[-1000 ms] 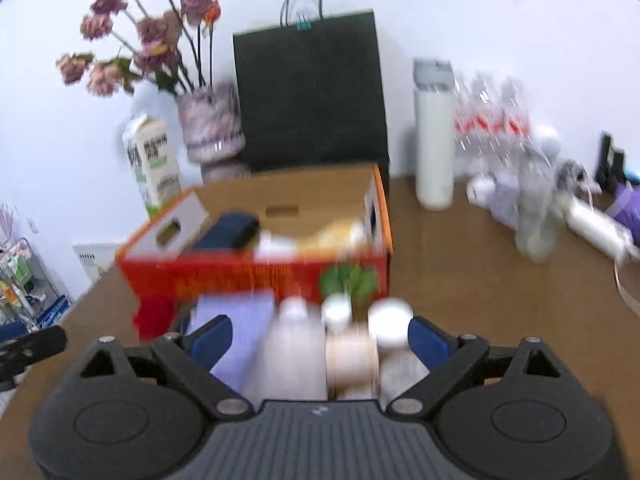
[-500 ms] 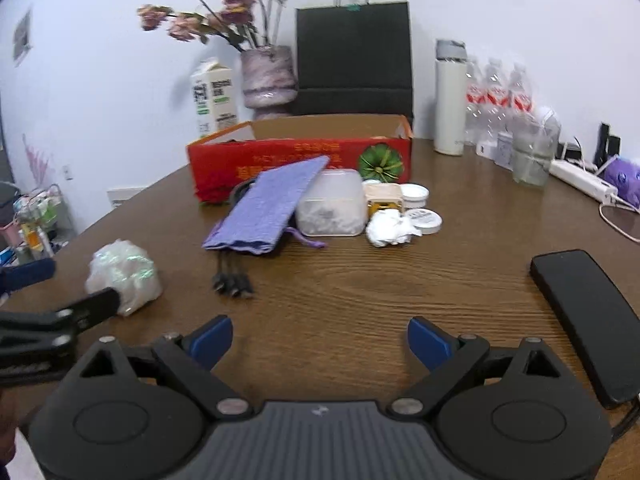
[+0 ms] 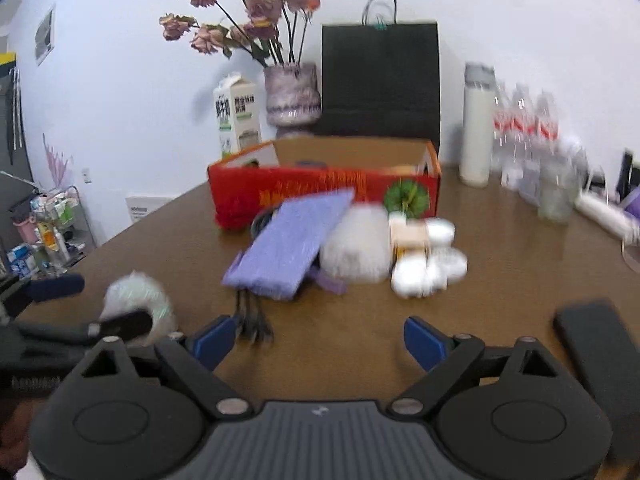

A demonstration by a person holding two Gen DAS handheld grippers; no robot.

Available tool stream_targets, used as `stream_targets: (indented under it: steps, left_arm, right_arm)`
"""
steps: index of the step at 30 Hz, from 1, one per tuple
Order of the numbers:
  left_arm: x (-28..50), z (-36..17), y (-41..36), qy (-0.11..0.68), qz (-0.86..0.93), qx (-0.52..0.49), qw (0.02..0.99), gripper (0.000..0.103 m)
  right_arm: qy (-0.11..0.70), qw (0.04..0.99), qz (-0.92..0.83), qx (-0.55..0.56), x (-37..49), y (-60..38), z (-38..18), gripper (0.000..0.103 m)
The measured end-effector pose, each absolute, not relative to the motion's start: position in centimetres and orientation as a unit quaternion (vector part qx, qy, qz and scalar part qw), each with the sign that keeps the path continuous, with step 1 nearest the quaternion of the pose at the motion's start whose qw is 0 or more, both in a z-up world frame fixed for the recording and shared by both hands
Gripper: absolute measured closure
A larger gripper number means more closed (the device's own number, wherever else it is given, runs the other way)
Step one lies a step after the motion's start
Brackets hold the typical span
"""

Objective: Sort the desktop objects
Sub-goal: 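Move both tools back over the table toward the lavender cloth and plastic bag, then grasp the lavender cloth with the right tool while the left tool grasps the plastic bag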

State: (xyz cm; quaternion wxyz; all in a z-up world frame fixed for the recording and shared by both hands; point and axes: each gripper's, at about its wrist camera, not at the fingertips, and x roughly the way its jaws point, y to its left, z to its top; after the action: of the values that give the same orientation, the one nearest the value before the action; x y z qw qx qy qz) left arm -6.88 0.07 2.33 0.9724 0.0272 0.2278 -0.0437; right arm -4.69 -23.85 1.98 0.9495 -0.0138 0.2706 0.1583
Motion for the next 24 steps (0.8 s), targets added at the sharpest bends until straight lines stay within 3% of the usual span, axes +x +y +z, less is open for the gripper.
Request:
stream_targets:
  steps: [3,5,9,14,15,17,18,19,24]
  left_arm:
    - [-5.6,2.1,0.5,0.248,-0.056,0.010,0.967,0.025]
    - [-5.1,1.8,0.6,0.259,-0.062,-0.002,0.964,0.031]
    - [-4.7,1.1,0.8,0.269,-0.069,0.000,0.961,0.052]
    - [-4.8,1.5,1.2,0.263,-0.079,-0.004,0.962,0.061]
    - [-4.7,1.8,1.3,0.258,-0.079,-0.008,0.963,0.061]
    - [-4.4,2.7,1.8,0.248,-0.080,-0.022,0.965,0.061]
    - [-4.1,3.2,2.0,0.242,-0.082,-0.030,0.966,0.061]
    - [-3.7,3.7,2.4,0.236,-0.082,-0.041,0.967,0.061]
    - [-1.4,6.1,3.6,0.206,-0.077,-0.068,0.973,0.061]
  right_arm:
    - [0.258,0.952,0.164,-0.016,-1.7,-22.9,3.0,0.018]
    - [0.256,0.951,0.171,-0.015,0.7,-22.2,3.1,0.018]
    - [0.265,0.949,0.165,-0.051,5.3,-20.1,2.6,0.029]
    - [0.274,0.944,0.156,-0.095,8.9,-17.8,1.3,0.035]
    - [0.267,0.943,0.156,-0.122,9.0,-17.0,1.1,0.042]
    - [0.250,0.942,0.153,-0.162,8.8,-16.0,0.7,0.071]
    - [0.238,0.942,0.150,-0.184,8.6,-15.4,0.5,0.080]
    - [0.230,0.941,0.149,-0.198,8.4,-15.0,0.3,0.103]
    - [0.242,0.937,0.199,-0.152,8.2,-15.7,1.0,0.102]
